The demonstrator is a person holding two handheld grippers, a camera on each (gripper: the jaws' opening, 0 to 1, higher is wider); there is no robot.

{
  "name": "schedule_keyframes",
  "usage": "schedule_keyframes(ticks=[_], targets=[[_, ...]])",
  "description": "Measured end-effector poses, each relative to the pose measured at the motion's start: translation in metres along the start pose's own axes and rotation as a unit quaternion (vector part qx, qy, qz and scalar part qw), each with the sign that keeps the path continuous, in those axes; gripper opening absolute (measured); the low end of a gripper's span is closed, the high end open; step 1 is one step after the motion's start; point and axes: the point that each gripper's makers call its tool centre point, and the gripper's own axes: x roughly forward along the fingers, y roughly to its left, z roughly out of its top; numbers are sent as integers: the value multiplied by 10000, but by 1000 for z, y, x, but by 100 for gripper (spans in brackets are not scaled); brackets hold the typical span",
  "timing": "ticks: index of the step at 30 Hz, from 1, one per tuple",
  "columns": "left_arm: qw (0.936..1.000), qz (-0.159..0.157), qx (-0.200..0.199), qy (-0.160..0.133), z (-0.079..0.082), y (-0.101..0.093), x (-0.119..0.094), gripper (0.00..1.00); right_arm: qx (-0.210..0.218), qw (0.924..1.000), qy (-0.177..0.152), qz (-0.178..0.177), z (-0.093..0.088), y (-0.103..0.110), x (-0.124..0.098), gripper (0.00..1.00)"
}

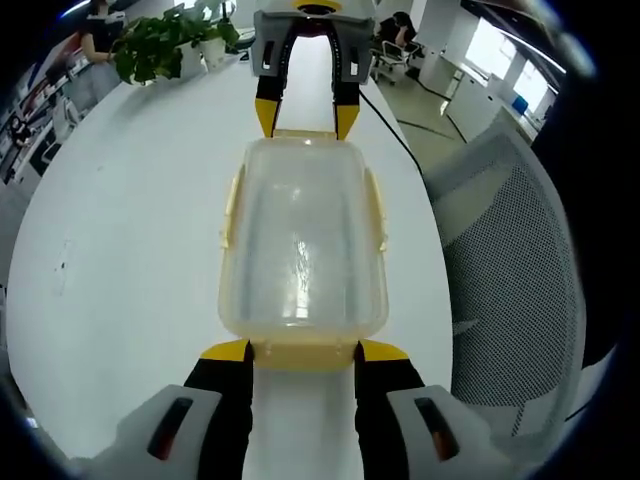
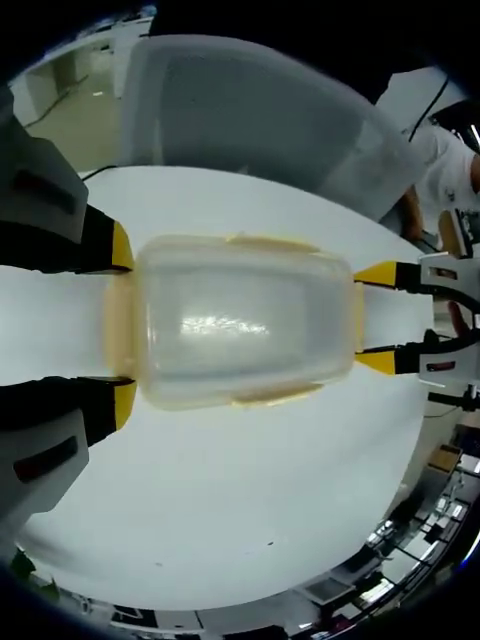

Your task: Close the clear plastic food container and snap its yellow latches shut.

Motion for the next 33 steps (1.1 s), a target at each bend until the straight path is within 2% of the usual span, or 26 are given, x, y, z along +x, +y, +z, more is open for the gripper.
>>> schedule_keyframes(ticks=[15,26,27,33], targets=[[10000,55,25,56,0,1,5,39,-36,10000,-25,-75,-3,-1,3,39],[9999,122,56,96,-1,1,7,39,-50,9999,-140,-78,-3,-1,4,40],[9998,122,121,85,-1,1,7,40,-212,9996,-192,-69,-3,-1,3,40],[9995,175,261,12,2,3,5,40,-156,9993,-334,-48,-5,-2,1,40]])
